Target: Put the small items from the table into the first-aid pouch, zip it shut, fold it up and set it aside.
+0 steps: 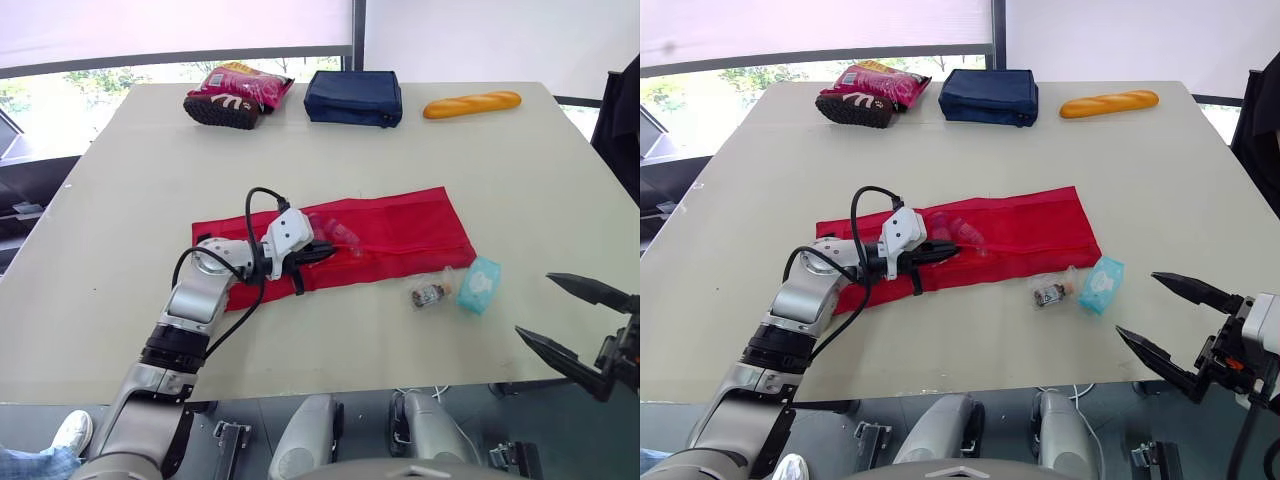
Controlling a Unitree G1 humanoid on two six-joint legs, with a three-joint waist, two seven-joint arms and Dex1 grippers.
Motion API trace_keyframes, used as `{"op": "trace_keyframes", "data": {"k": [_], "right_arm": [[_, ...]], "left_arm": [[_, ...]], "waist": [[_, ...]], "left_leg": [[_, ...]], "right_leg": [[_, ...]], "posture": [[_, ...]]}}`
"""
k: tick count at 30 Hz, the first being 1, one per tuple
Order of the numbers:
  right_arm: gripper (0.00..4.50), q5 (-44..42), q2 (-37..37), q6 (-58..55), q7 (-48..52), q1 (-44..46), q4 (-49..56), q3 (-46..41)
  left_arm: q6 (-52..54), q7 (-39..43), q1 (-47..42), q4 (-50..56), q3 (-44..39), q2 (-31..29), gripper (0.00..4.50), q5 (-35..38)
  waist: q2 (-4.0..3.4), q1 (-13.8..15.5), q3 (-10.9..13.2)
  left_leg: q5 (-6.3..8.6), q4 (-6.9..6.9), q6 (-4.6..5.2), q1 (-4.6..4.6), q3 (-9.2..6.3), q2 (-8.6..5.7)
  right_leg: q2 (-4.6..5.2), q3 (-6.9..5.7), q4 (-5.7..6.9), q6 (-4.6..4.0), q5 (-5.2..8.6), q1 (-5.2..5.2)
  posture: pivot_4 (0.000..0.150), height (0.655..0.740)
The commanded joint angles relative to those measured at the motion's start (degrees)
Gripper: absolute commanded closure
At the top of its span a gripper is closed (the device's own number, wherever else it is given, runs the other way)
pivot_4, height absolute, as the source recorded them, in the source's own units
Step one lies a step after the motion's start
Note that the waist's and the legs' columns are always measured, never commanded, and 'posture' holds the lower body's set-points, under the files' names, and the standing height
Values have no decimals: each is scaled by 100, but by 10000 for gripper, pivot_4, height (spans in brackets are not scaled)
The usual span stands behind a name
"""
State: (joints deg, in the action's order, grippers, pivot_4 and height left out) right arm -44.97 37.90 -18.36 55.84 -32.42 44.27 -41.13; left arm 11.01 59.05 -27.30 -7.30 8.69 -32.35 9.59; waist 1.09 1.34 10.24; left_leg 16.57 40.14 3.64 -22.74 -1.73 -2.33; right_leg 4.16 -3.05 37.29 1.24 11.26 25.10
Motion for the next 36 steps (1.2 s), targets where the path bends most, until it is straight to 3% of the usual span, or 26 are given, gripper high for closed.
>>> {"op": "trace_keyframes", "data": {"k": [1, 8, 11, 15, 19, 26, 32, 36], "right_arm": [[0, -176, 3, 130, 22, -83, 192, -235], [0, -106, 194, 107, -63, 56, 214, -89], [0, 607, 684, -79, -349, 616, 33, 623], [0, 1365, 1324, 388, 249, 1577, -756, 1724], [0, 2579, 1616, 874, 652, 3244, -2001, 3456], [0, 3787, 1401, 1387, 1458, 5169, -3544, 5264], [0, 4219, 1149, 1302, 1648, 5754, -4136, 5814], [12996, 4263, 1210, 1315, 1725, 5650, -4087, 5790]], "left_arm": [[-24, 69, -151, 70, -142, -30, 44121, 135], [-21, 78, -232, 0, -92, 53, 44121, 131], [-44, 72, -307, -55, -51, 108, 44121, 102], [-96, 125, -401, -124, 17, 153, 44121, 71], [-71, 249, -452, -123, 84, 138, 44121, 86], [-26, 298, -469, -17, 123, 172, 44121, 60], [40, 304, -390, 125, 129, 164, 44121, 69], [69, 296, -399, 125, 116, 159, 45000, 62]], "waist": [[0, 4, 0], [0, 16, 0], [0, 13, 0], [0, 24, 0], [-11, -37, 10], [-14, -58, 13], [-15, -38, 13], [-15, -42, 13]], "left_leg": [[0, 0, 0, 0, 0, 0], [0, 0, 0, 0, 1, 0], [0, 0, 0, 2, 1, 0], [-1, 1, -1, 2, 3, 0], [-1, 3, 0, 13, 4, 4], [-16, 4, -25, -2, 4, -3], [-16, 6, -26, -2, 0, -2], [-16, 6, -26, -2, -1, -2]], "right_leg": [[0, 0, 0, 0, 0, 0], [0, -1, -2, 0, 0, -1], [-1, -1, -2, 0, 0, -3], [-3, -3, -8, 3, -3, -5], [-12, -10, -41, 13, -14, -28], [-11, -4, -53, 12, -30, -24], [-11, -6, -50, 12, -32, -23], [-10, -5, -50, 10, -33, -23]], "posture": [[1500, 7397], [1500, 7397], [1500, 7397], [1500, 7397], [1500, 7397], [1500, 7397], [1500, 7397], [1500, 7397]]}}
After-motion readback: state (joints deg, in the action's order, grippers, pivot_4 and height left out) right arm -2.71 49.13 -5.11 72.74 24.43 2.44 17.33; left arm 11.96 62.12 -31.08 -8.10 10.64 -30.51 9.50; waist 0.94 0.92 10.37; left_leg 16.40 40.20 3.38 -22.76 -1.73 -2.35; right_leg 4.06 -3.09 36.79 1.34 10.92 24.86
